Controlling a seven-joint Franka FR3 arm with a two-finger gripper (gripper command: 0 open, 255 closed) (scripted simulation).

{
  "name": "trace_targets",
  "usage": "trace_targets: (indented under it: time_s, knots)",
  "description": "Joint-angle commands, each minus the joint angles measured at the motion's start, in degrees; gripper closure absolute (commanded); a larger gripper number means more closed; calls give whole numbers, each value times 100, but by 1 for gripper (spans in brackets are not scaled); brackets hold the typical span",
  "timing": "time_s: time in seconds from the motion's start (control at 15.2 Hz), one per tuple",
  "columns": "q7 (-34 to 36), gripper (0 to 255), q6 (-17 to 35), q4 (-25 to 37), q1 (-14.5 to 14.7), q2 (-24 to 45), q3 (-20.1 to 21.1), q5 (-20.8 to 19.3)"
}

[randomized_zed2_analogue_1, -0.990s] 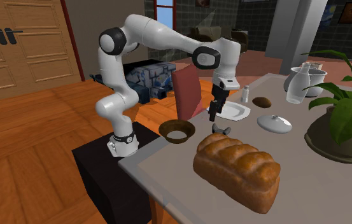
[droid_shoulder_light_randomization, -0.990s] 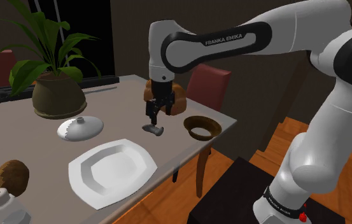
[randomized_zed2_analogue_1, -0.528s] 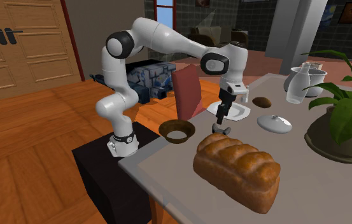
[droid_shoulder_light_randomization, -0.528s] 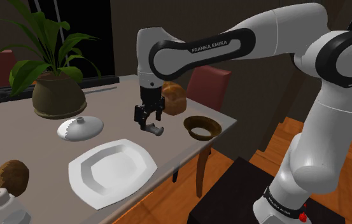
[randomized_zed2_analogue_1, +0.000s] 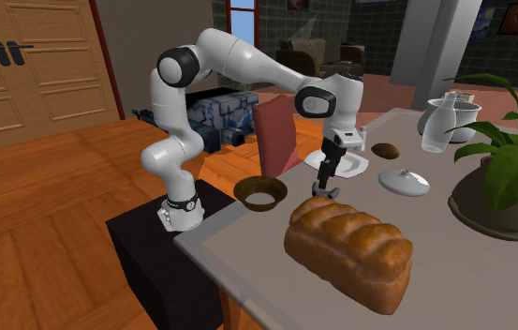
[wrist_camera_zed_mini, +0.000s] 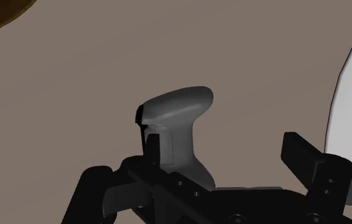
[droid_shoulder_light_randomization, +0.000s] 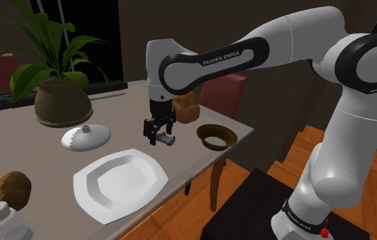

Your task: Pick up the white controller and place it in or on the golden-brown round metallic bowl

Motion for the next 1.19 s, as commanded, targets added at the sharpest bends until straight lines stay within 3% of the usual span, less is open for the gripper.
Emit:
trace_targets:
  time_s: [0.0,0.13,0.2,0.79,0.86,1.06,1.12]
  knots:
    - [1,0,3,-1,1,1,0,-1]
    - [1,0,2,-1,0,1,0,0]
    - [1,255,2,-1,0,1,0,0]
    - [1,255,2,0,1,1,0,-1]
    - [1,0,2,0,1,1,0,-1]
    - [704,0,933,-1381,63,-1245,65,-688]
    - [729,0,959,-1421,57,-1282,77,-710]
